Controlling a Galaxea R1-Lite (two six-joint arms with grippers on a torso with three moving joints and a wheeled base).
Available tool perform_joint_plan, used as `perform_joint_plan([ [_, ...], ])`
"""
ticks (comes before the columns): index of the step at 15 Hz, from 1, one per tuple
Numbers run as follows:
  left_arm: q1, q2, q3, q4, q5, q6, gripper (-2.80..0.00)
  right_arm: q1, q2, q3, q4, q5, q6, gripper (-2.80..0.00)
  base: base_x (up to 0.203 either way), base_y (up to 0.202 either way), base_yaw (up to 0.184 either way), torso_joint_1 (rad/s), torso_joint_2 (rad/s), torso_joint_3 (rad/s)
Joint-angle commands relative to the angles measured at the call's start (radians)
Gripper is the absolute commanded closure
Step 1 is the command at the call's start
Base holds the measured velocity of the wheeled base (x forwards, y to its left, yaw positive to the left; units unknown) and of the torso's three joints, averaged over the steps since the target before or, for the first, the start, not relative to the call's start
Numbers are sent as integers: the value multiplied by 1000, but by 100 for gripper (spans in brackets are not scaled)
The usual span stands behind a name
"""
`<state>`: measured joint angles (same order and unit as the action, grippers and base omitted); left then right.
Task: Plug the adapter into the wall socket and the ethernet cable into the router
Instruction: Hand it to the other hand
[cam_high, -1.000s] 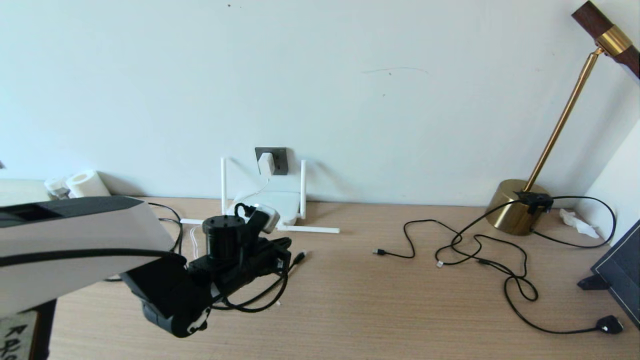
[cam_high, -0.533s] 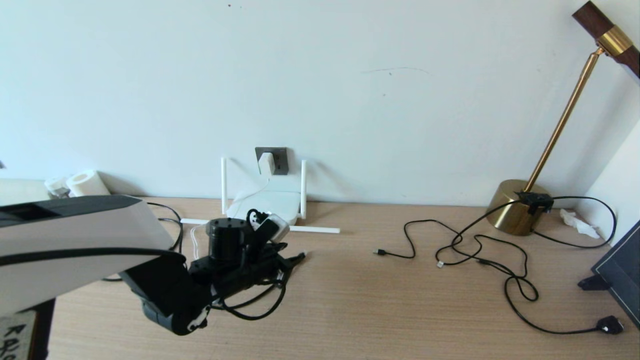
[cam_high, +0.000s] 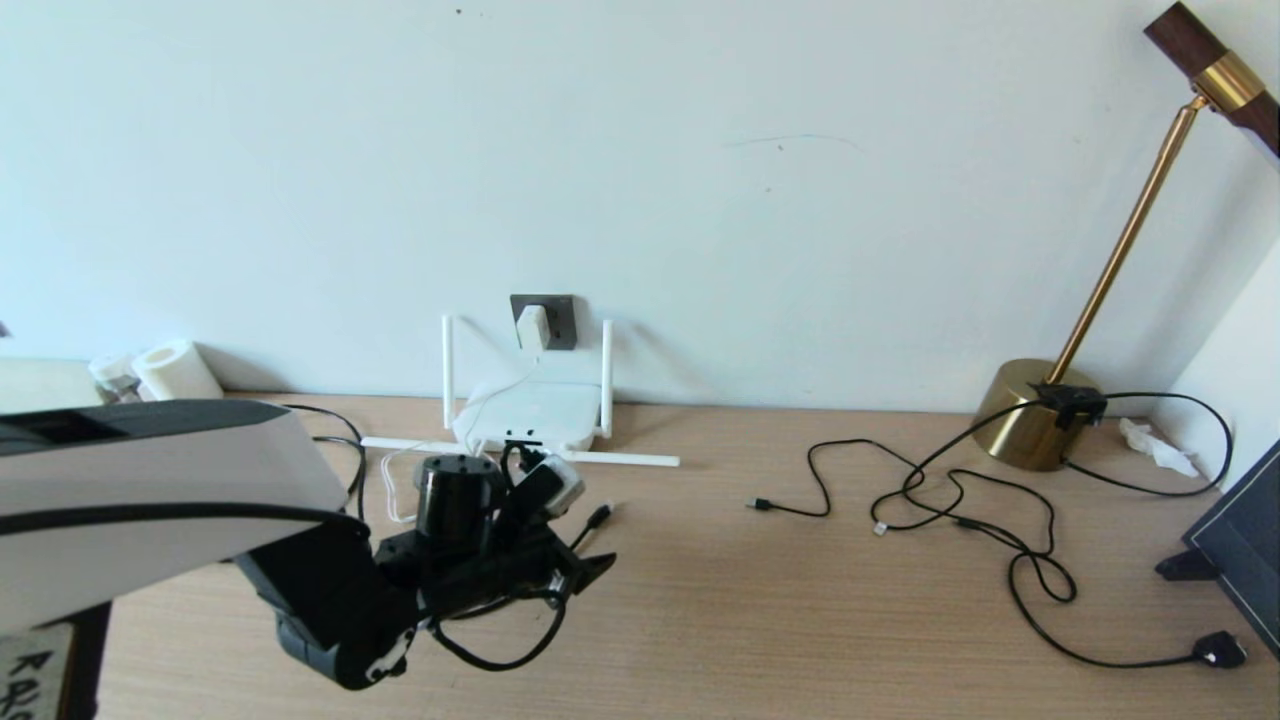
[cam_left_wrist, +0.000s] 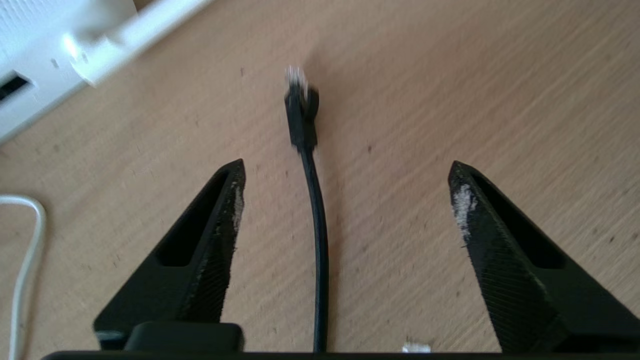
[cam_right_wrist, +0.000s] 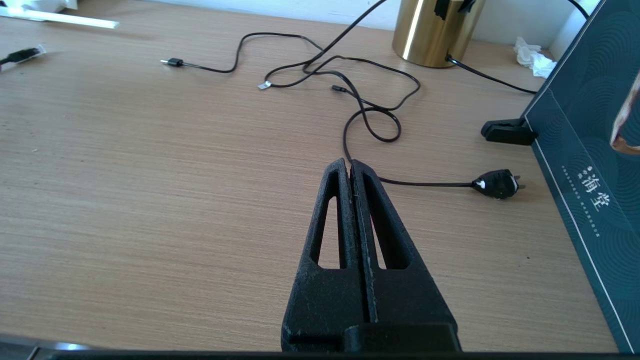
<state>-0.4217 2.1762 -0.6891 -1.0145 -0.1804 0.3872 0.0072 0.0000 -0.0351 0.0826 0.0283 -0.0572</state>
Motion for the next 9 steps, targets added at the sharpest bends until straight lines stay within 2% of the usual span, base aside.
perform_joint_plan([
  [1, 1, 18, 12, -8, -1, 2, -280, 0, 1, 0, 0, 1, -1, 0, 0, 0, 0, 0, 0, 0],
  [7, 1, 53, -10, -9, -1, 2, -280, 0, 2, 0, 0, 1, -1, 0, 0, 0, 0, 0, 0, 0],
  [8, 1, 55, -10, -9, -1, 2, -255, 0, 2, 0, 0, 1, -1, 0, 0, 0, 0, 0, 0, 0],
  [9, 1, 61, -10, -10, -1, 2, 0, 0, 0, 0, 0, 1, -1, 0, 0, 0, 0, 0, 0, 0],
])
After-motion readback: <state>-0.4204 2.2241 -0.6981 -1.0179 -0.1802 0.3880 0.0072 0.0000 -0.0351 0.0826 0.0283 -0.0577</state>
